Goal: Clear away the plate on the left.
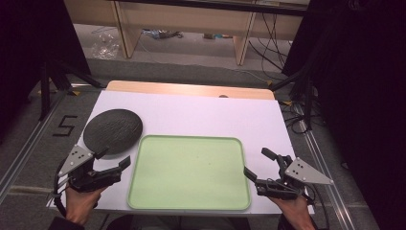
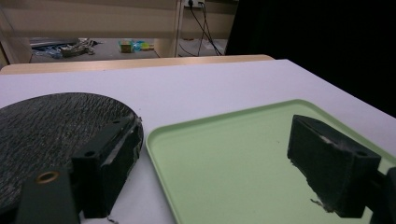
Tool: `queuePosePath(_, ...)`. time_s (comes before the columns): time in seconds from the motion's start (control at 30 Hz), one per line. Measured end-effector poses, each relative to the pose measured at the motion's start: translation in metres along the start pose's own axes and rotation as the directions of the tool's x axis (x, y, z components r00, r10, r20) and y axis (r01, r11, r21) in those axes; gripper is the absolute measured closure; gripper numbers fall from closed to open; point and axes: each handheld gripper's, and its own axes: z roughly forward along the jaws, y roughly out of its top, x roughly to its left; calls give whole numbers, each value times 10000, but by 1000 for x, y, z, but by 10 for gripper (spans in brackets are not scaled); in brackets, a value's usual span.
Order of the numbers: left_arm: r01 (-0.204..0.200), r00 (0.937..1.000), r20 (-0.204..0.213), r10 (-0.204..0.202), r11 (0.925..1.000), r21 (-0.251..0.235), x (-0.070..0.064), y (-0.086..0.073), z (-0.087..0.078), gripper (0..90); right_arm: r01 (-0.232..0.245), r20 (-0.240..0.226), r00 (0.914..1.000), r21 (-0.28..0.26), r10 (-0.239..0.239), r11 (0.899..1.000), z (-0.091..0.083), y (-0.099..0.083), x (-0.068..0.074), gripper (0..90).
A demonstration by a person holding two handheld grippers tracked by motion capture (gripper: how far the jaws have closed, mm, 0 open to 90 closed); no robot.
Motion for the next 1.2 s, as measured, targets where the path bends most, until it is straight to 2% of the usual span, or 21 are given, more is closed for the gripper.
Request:
queuePosePath(0.13, 334, 9994, 122, -335, 9994, 57, 5, 1, 1, 162, -13, 7, 10000, 9, 13, 10000, 0, 0, 0, 154)
queuePosePath(0.17, 392, 9992, 113, -393, 9992, 67, 6, 1, 2, 163, 189, 118, 9998, -58, -189, 9998, 0, 0, -1, 154)
queuePosePath(0.2, 390, 9992, 53, -391, 9990, 210, 9, 1, 4, 164, 6, 87, 10000, -2, -6, 10000, 0, 0, 1, 154)
queuePosePath(0.27, 422, 9991, 44, -423, 9987, 272, 11, 0, 5, 164, 52, 54, 10000, -6, -52, 10000, 1, 0, 0, 154)
queuePosePath(0.33, 787, 9969, 41, -789, 9959, 436, 17, 1, 9, 164, -19, -52, 10000, 17, 19, 10000, 2, 0, 1, 154)
queuePosePath(0.5, 905, 9959, -155, -897, 9935, 685, 26, 2, 15, 166, 42, -70, 10000, -143, -43, 9999, 3, -1, 0, 154)
queuePosePath(0.57, 1094, 9939, -221, -1079, 9901, 874, 33, 3, 19, 167, 9, -51, 10000, -109, -10, 9999, 2, -1, 1, 154)
queuePosePath(0.6, 1248, 9922, -214, -1232, 9853, 1164, 38, 3, 22, 167, 223, 36, 9997, -156, -223, 9996, 2, -1, -1, 154)
queuePosePath(0.67, 1520, 9883, -344, -1484, 9758, 1569, 50, 2, 29, 170, 29, -22, 10000, 56, -29, 10000, 3, -1, 1, 154)
queuePosePath(0.7, 1520, 9883, -344, -1484, 9758, 1569, 50, 2, 29, 172, 46, -65, 10000, 54, -46, 10000, 3, -1, 1, 154)
queuePosePath(0.73, 1667, 9856, -562, -1592, 9707, 1731, 61, 2, 33, 172, 227, 32, 9997, -58, -227, 9997, 4, -1, 0, 155)
queuePosePath(0.83, 1804, 9821, -856, -1679, 9690, 1686, 71, 3, 36, 176, 227, 17, 9997, 26, -227, 9997, 4, -1, 0, 155)
queuePosePath(0.87, 1920, 9777, -1167, -1744, 9678, 1625, 80, 4, 39, 179, 110, 17, 9999, 36, -110, 9999, 3, -1, 1, 155)
queuePosePath(0.9, 1920, 9777, -1167, -1744, 9678, 1625, 80, 4, 39, 180, 110, 17, 9999, 36, -110, 9999, 3, -1, 1, 155)
queuePosePath(0.93, 1997, 9737, -1427, -1774, 9665, 1611, 89, 4, 42, 181, 71, -72, 9999, 139, -70, 9999, 3, -1, 0, 155)
queuePosePath(0.97, 1997, 9737, -1427, -1774, 9665, 1611, 89, 4, 42, 182, 78, -51, 10000, 226, -77, 9997, 3, -1, 0, 155)
queuePosePath(1.0, 2160, 9685, -1606, -1902, 9629, 1621, 96, 5, 44, 182, 65, -38, 10000, 121, -65, 9999, 3, -1, 1, 155)
queuePosePath(1.03, 2160, 9685, -1606, -1902, 9629, 1621, 96, 5, 44, 183, 52, -16, 10000, 73, -52, 10000, 3, -1, 1, 155)
queuePosePath(1.07, 2230, 9642, -1816, -1931, 9613, 1616, 102, 6, 46, 183, 41, -69, 10000, 123, -40, 9999, 3, -1, 1, 155)
queuePosePath(1.17, 2196, 9601, -2105, -1841, 9623, 1604, 108, 7, 48, 190, 75, -74, 9999, 118, -74, 9999, 3, -1, 1, 155)
queuePosePath(1.2, 2025, 9540, -2572, -1542, 9638, 1732, 113, 7, 52, 199, 163, 10, 9999, -13, -163, 9999, 4, -1, 0, 155)
